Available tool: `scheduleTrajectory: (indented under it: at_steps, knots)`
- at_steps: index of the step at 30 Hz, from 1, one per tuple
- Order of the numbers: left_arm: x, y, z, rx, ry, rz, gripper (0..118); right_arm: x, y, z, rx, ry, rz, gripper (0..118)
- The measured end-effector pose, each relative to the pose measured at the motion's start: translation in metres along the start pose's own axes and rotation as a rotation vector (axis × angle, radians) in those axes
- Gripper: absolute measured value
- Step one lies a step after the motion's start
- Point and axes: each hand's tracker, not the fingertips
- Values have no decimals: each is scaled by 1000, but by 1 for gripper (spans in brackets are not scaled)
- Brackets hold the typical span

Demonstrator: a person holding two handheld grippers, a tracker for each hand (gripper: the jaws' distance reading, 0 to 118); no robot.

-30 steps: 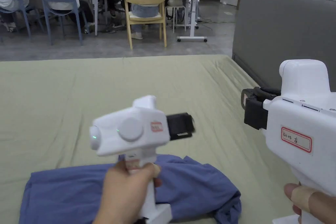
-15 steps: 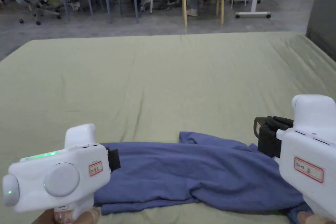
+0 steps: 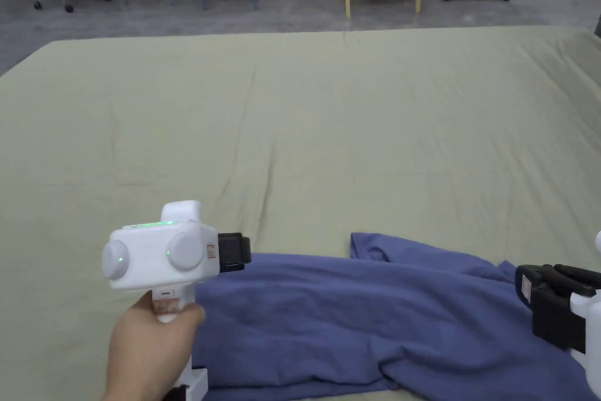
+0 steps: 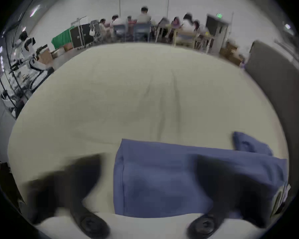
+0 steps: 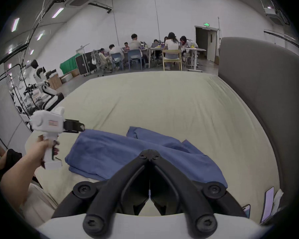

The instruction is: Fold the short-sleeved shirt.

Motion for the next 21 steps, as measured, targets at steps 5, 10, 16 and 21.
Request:
scheduleTrajectory:
  at_steps: [5, 10, 16, 21]
  knots:
    - [6, -15, -32, -73, 27, 7, 118, 18, 2, -13, -34, -56, 13, 2]
    - [2, -18, -26, -9, -34, 63, 61, 67, 10, -33, -109, -158, -101, 2]
    - [24, 0, 25, 129, -166, 31, 1, 122, 7, -64, -196, -200, -224, 57]
    - [24, -5, 70, 200, -170, -15, 1, 162, 5, -90, -304, -263, -408, 118]
